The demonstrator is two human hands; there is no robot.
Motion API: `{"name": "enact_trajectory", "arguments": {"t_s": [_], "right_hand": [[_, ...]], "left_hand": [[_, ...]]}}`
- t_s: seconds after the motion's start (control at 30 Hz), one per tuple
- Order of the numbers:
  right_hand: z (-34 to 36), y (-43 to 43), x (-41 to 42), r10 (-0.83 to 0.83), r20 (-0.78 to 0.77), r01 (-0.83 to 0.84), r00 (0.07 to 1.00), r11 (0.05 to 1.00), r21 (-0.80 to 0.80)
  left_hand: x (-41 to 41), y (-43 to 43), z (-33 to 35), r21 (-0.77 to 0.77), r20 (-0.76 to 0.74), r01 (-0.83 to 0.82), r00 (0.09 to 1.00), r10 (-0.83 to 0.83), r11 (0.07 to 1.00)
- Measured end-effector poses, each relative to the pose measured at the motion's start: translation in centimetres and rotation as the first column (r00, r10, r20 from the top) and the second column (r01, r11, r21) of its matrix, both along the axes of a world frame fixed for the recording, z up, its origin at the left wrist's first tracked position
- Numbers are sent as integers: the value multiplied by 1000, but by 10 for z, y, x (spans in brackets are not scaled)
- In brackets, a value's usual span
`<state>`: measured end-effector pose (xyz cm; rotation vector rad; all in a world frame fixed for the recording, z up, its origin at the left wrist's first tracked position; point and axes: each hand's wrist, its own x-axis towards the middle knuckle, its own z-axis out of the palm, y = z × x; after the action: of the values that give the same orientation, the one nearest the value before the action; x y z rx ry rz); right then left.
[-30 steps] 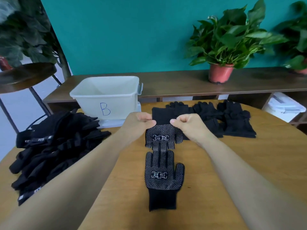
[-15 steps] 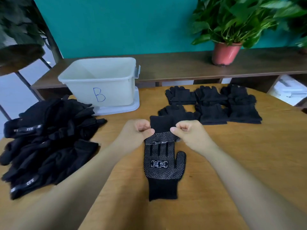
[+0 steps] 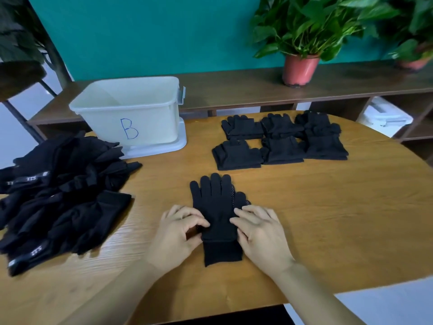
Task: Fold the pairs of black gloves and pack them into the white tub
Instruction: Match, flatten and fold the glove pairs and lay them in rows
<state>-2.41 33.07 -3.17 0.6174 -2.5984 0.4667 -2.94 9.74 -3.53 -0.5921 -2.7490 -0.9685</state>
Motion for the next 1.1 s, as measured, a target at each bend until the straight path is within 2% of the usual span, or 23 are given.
{"name": "enact_trajectory", "arguments": {"t_s": [0.13, 0.37, 0.63, 0.77, 0.9, 1.1], "right_hand": [[7, -4, 7, 32, -187, -26, 982, 999, 36], [-9, -3, 15, 23, -207, -9, 978, 998, 69], [-11, -3, 16, -39, -315, 51, 948, 998, 30], [-9, -4, 17, -28, -367, 43, 930, 999, 33], [-6, -3, 21, 15, -361, 11, 933, 998, 70], [-6, -1, 21, -5, -261, 25, 965, 997, 73]], "left_hand": [[2, 1, -1, -70, -56, 17, 998, -21, 997], [5, 2, 0, -142, -137, 31, 989, -51, 989], [7, 4, 2, -308, -356, 90, 912, -202, 947], [9, 5, 3, -333, -353, 98, 910, -220, 938], [10, 5, 4, -342, -298, 97, 932, -206, 935], [10, 7, 6, -358, -330, 124, 911, -249, 925]]}}
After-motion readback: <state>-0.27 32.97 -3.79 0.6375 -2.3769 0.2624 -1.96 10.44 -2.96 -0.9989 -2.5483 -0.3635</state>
